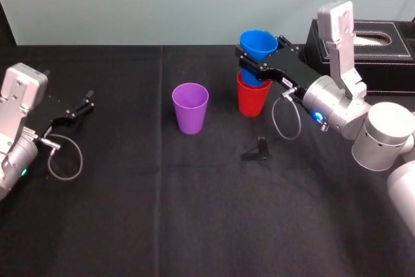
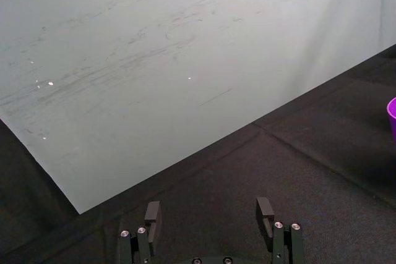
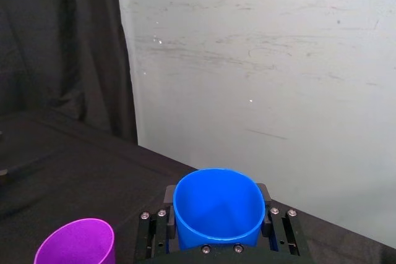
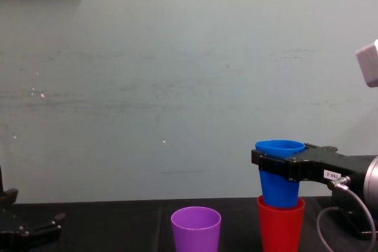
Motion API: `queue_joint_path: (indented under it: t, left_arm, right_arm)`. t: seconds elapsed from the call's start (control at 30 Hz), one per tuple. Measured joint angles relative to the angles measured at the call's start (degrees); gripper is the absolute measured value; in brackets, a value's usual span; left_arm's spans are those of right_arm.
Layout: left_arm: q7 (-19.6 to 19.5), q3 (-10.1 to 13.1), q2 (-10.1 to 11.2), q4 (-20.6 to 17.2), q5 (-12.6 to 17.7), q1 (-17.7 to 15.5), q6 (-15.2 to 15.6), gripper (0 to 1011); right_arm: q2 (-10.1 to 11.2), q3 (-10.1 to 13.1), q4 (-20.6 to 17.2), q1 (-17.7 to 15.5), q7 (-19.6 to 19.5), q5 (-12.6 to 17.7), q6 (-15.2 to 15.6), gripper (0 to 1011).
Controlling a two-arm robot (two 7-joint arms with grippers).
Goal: Stack the three plastic cups sequentially using one hand.
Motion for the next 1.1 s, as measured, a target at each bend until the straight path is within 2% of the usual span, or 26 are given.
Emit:
queue_joint_path:
  t: [0.57, 0.8, 1.1]
  left_arm:
    - [0.00, 0.00, 0.00, 0.00, 0.00, 0.00, 0.00, 1004]
    - [0.00, 0.00, 0.00, 0.00, 0.00, 0.00, 0.00, 1005]
    - [0.00, 0.00, 0.00, 0.00, 0.00, 0.00, 0.00, 1005]
  right_arm:
    - [-0.87, 0.08, 3.71, 0.77, 0.90, -0.90, -3.04, 739]
    - [-1.25, 0.32, 5.55, 0.63, 1.82, -0.91, -5.70, 739]
    - [-1.77, 0.24, 7.22, 0.31, 2.57, -1.30, -7.66, 739]
